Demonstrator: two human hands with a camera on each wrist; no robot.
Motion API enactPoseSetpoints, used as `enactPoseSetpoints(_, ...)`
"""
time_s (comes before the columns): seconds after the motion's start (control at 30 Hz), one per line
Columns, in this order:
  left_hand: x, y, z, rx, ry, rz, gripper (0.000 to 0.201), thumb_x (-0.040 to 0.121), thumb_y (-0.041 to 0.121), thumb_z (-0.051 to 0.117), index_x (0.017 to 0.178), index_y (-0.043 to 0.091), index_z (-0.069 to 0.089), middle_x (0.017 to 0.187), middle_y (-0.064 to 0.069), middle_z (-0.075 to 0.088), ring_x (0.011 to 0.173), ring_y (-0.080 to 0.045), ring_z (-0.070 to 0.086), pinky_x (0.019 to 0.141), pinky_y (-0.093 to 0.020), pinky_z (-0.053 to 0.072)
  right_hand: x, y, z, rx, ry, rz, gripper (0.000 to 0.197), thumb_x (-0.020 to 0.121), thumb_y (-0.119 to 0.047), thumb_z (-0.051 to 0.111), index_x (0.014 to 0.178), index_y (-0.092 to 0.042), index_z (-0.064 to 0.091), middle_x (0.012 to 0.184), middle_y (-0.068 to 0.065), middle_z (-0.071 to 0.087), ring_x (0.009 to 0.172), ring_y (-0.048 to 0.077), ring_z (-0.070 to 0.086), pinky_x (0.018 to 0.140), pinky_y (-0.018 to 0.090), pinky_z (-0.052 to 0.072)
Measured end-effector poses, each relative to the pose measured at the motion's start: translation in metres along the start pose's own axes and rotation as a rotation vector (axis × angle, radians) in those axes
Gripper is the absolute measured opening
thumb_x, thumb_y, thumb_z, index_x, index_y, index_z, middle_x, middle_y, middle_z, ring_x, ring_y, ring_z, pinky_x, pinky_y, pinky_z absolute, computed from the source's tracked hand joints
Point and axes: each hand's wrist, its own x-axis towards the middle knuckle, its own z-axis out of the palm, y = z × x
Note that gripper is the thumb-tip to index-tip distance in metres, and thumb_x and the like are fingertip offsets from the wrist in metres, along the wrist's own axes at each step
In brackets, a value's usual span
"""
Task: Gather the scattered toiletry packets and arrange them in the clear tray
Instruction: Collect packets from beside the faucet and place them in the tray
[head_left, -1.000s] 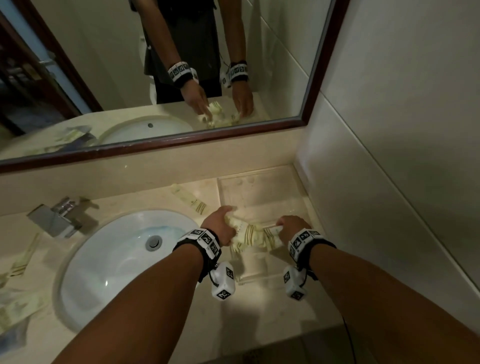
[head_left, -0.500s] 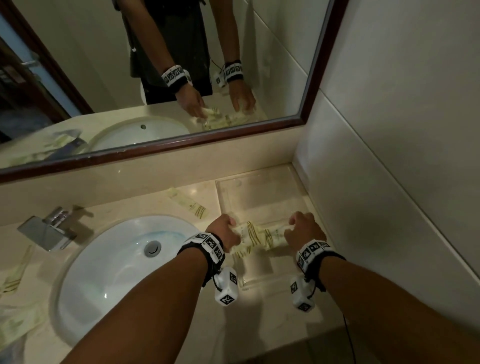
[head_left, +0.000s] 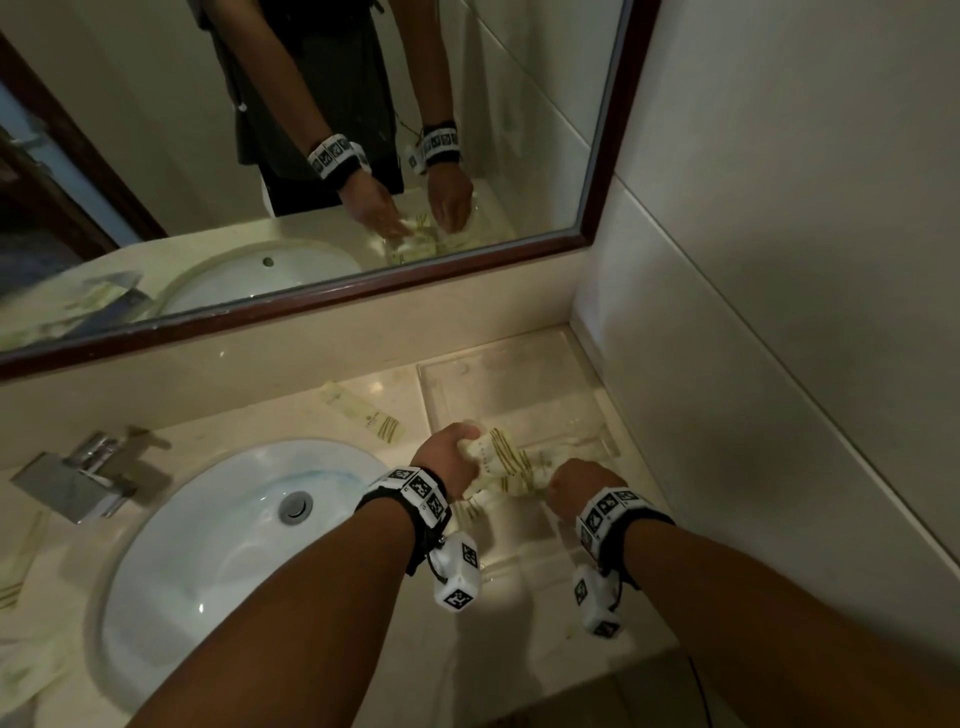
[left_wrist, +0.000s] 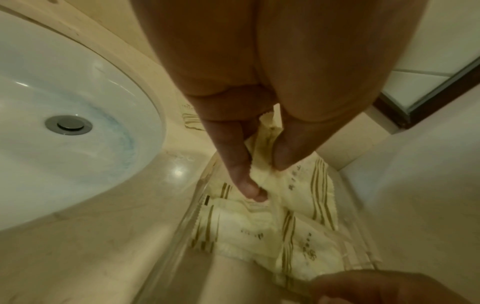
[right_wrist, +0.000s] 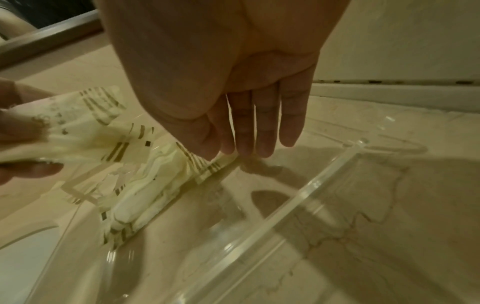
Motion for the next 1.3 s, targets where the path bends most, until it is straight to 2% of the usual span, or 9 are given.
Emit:
enactPoseSetpoints(0.23, 0.004, 0.002, 0.007, -0.179, -0.003, -0.049, 0.040, 0.091, -0.006, 0.043, 0.114, 0.015, 0.068, 0.102, -0.014, 0.067, 0.074, -0.027, 0.066, 0.054, -0.031, 0.059, -0.002, 0.004, -0.004, -0.054, 0.003, -0.027, 0.028, 0.081, -0.039, 0.053, 0.062, -0.020, 0.060, 0.067, -0.002, 0.064, 0.066, 0.018, 0.064, 0.061, 0.023, 0.047)
enactPoseSetpoints(0.4, -0.005, 0.010, 0.006, -0.364, -0.067, -0.138, 0.054, 0.095, -0.015, 0.034, 0.130, 0.021, 0.052, 0.109, -0.010, 0.047, 0.106, -0.032, 0.054, 0.078, -0.045, 0.056, -0.001, 0.001, -0.006, -0.113, 0.045, -0.054, 0.041, 0.081, -0.045, 0.061, 0.119, -0.029, 0.058, 0.124, 0.002, 0.054, 0.108, 0.024, 0.061, 0.090, 0.037, 0.051)
enactPoseSetpoints(0.5, -0.006, 0.009, 0.006, -0.281, -0.039, -0.116, 0.048, 0.093, -0.012, 0.043, 0.123, 0.023, 0.056, 0.115, -0.013, 0.052, 0.091, -0.031, 0.060, 0.053, -0.030, 0.059, -0.002, -0.001, -0.009, -0.172, -0.024, -0.063, 0.056, 0.083, -0.047, 0.063, 0.135, -0.030, 0.049, 0.138, 0.006, 0.039, 0.121, 0.029, 0.053, 0.098, 0.043, 0.049)
enactPoseSetpoints(0.63, -0.008, 0.012, 0.010, -0.207, -0.032, -0.064, 0.030, 0.091, -0.006, 0.050, 0.099, 0.021, 0.059, 0.101, -0.010, 0.059, 0.082, -0.026, 0.062, 0.047, -0.029, 0.056, -0.007, -0.008, -0.028, 0.114, 0.107, -0.116, 0.033, 0.092, -0.030, 0.050, 0.116, -0.017, 0.068, 0.124, 0.006, 0.062, 0.110, 0.029, 0.062, 0.093, 0.036, 0.052)
enactPoseSetpoints(0.73, -0.010, 0.020, 0.012, -0.182, -0.007, -0.019, 0.027, 0.089, -0.002, 0.052, 0.088, 0.024, 0.058, 0.097, -0.010, 0.061, 0.085, -0.029, 0.064, 0.056, -0.037, 0.060, -0.012, -0.022, -0.042, 0.543, 0.093, -0.088, 0.044, 0.094, -0.045, 0.046, 0.090, -0.008, 0.070, 0.093, 0.011, 0.072, 0.089, 0.032, 0.069, 0.083, 0.042, 0.056)
enactPoseSetpoints(0.9, -0.011, 0.033, 0.019, -0.238, 0.006, 0.022, 0.018, 0.090, 0.007, 0.053, 0.088, 0.023, 0.058, 0.097, -0.009, 0.062, 0.088, -0.028, 0.065, 0.067, -0.039, 0.062, -0.021, -0.023, -0.050, 0.411, 0.011, -0.122, 0.048, 0.100, -0.047, 0.045, 0.102, -0.007, 0.071, 0.091, 0.011, 0.065, 0.090, 0.030, 0.063, 0.078, 0.035, 0.047)
enactPoseSetpoints(1.07, -0.014, 0.041, 0.020, -0.311, -0.001, 0.034, 0.018, 0.094, 0.004, 0.050, 0.087, 0.021, 0.054, 0.093, -0.007, 0.058, 0.090, -0.031, 0.064, 0.073, -0.047, 0.060, -0.018, -0.015, -0.051, 0.491, 0.174, -0.082, 0.045, 0.090, -0.048, 0.056, 0.057, -0.018, 0.056, 0.061, 0.003, 0.059, 0.067, 0.028, 0.059, 0.062, 0.035, 0.047)
enactPoseSetpoints(1.17, -0.014, 0.043, 0.020, -0.354, -0.013, 0.058, 0.024, 0.094, -0.001, 0.048, 0.087, 0.022, 0.054, 0.095, -0.007, 0.058, 0.089, -0.027, 0.064, 0.065, -0.038, 0.060, -0.019, -0.012, -0.051, 0.659, 0.152, -0.070, 0.033, 0.078, -0.058, 0.063, 0.078, -0.025, 0.071, 0.077, -0.002, 0.070, 0.074, 0.020, 0.066, 0.067, 0.038, 0.060)
enactPoseSetpoints(1.3, -0.014, 0.042, 0.019, -0.426, -0.013, 0.057, 0.036, 0.091, -0.010, 0.049, 0.108, 0.022, 0.055, 0.109, -0.012, 0.058, 0.089, -0.025, 0.065, 0.055, -0.030, 0.059, -0.019, -0.012, -0.048, 0.890, 0.048, -0.027, 0.063, 0.061, -0.059, 0.077, 0.116, -0.030, 0.068, 0.104, -0.001, 0.074, 0.092, 0.022, 0.071, 0.078, 0.046, 0.062)
